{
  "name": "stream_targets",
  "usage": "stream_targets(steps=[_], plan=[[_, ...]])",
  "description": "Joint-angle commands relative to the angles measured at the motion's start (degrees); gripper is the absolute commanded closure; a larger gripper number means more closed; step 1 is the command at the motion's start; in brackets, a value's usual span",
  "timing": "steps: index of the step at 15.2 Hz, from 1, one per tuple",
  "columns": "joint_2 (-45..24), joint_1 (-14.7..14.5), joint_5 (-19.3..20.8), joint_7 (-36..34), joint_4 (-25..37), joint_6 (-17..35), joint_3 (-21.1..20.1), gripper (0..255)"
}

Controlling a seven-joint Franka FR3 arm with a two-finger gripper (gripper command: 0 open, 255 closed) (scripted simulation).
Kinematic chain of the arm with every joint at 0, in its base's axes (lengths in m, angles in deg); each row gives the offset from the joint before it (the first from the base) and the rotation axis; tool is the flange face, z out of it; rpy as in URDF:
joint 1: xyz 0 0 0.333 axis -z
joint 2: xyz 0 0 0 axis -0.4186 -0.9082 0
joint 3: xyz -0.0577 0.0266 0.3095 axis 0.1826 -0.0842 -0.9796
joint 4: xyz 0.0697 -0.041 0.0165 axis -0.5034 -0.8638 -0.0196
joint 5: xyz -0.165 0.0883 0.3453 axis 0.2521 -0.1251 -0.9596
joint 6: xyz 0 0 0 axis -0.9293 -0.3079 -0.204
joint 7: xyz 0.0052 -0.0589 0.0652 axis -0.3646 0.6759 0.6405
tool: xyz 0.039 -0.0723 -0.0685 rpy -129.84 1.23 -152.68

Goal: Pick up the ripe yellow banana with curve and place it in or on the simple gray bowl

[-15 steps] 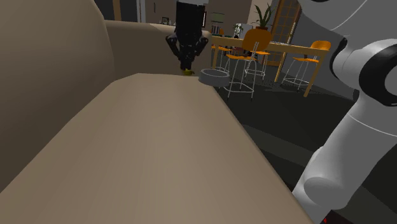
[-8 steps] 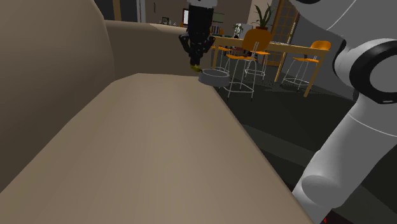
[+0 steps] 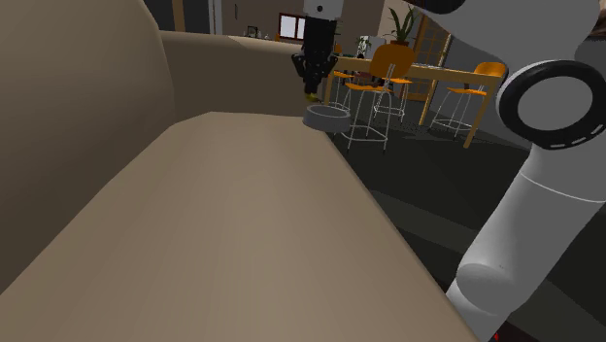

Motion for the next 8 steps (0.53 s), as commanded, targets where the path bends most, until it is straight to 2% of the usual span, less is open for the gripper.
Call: stream_targets(steps=[1,8], plan=[[-1.3,1.31,0.12,2.83,1.92,-0.4,1.35,255],[-9.79,5.21,1.06,11.0,12.94,-2.35,4.86,255]])
